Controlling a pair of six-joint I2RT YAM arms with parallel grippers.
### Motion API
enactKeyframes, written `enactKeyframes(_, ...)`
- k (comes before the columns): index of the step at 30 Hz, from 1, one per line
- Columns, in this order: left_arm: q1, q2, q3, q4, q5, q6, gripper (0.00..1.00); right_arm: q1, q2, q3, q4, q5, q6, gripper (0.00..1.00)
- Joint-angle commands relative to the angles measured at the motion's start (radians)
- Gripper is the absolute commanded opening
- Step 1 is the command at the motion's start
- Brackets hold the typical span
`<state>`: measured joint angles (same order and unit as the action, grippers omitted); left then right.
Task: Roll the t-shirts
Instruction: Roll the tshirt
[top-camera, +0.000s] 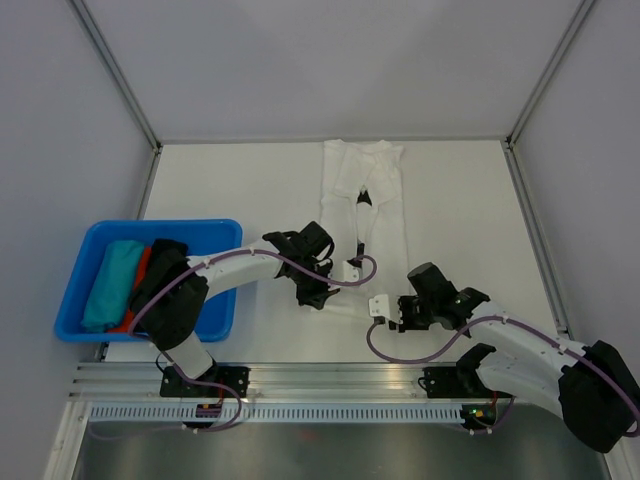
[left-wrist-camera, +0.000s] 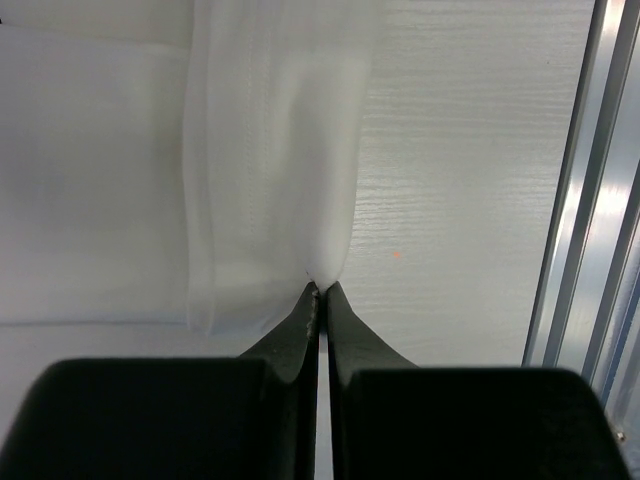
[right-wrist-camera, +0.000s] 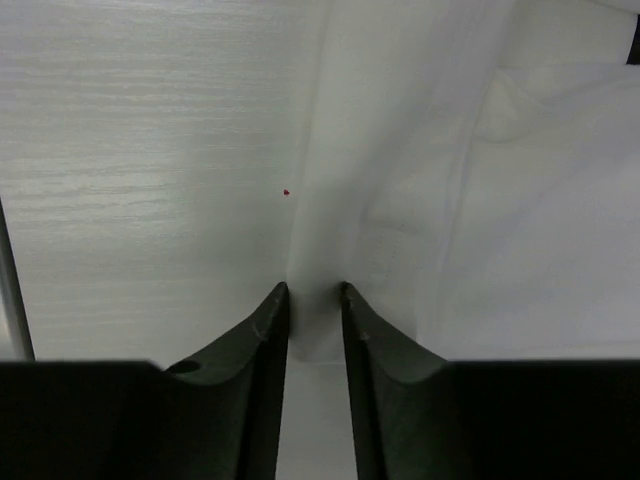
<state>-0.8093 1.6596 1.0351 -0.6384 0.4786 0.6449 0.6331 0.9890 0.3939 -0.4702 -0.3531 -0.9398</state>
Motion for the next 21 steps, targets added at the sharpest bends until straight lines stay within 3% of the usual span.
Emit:
enactKeyframes(1,0.010,0.005,0.022,-0.010,0.046,0.042,0.02,0.007,0.011,-0.001,0.048,0.029,0.009,0.31)
enactKeyframes(2,0.010,0.005,0.020,-0.015,0.049,0.047,0.02,0.007,0.014,0.002,0.036,0.034,0.006,0.20)
enactKeyframes(5,0.013,-0.003,0.016,-0.052,0.077,0.067,0.02,0.007,0.031,0.036,-0.063,0.013,-0.040,0.01)
enactKeyframes(10,0.013,-0.030,0.010,-0.181,0.158,0.148,0.02,0.007,0.077,0.206,-0.402,-0.134,-0.169,0.00)
enactKeyframes(13,0.013,-0.060,0.020,-0.306,0.215,0.234,0.02,0.007,0.111,0.286,-0.508,-0.205,-0.174,0.00)
enactKeyframes(16,0.021,-0.064,0.042,-0.414,0.291,0.308,0.02,0.005,0.149,0.332,-0.560,-0.247,-0.171,0.00)
enactKeyframes(21,0.090,0.021,0.101,-0.426,0.334,0.285,0.02,-0.028,0.184,0.310,-0.481,-0.290,-0.082,0.00)
